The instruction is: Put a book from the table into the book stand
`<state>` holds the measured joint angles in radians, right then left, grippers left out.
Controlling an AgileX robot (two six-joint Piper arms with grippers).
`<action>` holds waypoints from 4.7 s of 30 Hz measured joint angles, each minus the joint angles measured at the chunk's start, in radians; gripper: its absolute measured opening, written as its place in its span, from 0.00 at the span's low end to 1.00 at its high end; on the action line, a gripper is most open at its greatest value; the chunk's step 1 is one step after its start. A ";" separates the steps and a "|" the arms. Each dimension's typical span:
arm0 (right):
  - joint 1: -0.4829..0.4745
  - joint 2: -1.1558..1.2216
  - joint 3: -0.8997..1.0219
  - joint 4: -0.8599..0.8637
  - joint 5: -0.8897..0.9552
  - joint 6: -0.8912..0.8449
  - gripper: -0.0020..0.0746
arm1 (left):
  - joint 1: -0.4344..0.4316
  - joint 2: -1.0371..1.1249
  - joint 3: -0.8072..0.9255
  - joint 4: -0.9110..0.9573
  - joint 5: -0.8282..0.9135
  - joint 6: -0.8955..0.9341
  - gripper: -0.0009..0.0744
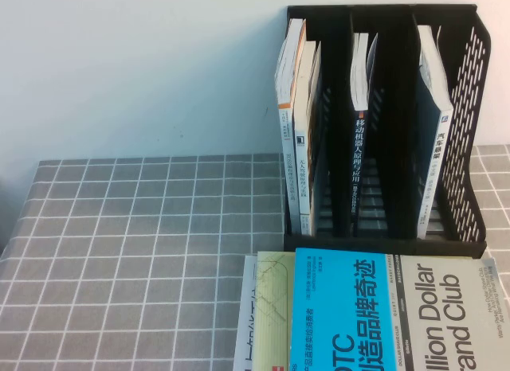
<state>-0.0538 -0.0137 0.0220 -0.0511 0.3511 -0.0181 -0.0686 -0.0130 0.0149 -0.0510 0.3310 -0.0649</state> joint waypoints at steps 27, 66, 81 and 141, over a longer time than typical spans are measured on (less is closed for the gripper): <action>0.000 0.000 0.000 -0.002 0.000 -0.019 0.02 | 0.000 0.000 0.000 0.000 0.000 0.000 0.01; 0.000 0.000 0.008 -0.040 -0.083 -0.054 0.02 | 0.000 0.000 0.006 0.100 -0.179 0.036 0.01; 0.000 0.000 0.007 -0.006 -0.697 0.054 0.02 | 0.000 -0.001 0.006 0.038 -0.845 -0.052 0.01; 0.251 1.434 -0.651 0.830 0.116 -0.715 0.02 | 0.000 0.863 -0.588 -1.379 0.399 0.697 0.01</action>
<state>0.1970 1.4198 -0.6289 0.7791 0.4672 -0.7327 -0.0686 0.8496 -0.5729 -1.4303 0.7296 0.6326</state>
